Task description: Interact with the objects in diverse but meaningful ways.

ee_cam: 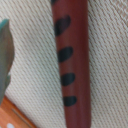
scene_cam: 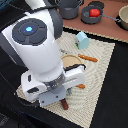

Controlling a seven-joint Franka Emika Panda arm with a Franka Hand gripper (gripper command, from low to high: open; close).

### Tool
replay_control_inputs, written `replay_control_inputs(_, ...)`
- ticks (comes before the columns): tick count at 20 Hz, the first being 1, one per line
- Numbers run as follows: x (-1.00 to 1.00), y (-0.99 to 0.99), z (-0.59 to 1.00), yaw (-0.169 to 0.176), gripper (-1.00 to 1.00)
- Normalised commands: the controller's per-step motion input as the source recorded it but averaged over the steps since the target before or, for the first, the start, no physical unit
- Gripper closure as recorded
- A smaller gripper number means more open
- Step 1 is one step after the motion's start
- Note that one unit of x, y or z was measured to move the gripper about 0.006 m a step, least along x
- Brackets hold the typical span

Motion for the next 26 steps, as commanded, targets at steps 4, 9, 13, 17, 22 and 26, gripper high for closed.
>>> replay_control_inputs(4,-0.32,0.32,0.84,-0.094,-1.00)
replay_control_inputs(9,-0.51,0.46,0.61,-0.025,-1.00)
replay_control_inputs(13,-0.56,0.59,0.21,0.041,-1.00)
replay_control_inputs(17,-0.46,0.48,0.07,0.086,-1.00)
replay_control_inputs(22,-0.47,0.51,0.05,0.079,-1.00)
replay_control_inputs(26,-0.49,0.55,0.02,0.068,-1.00)
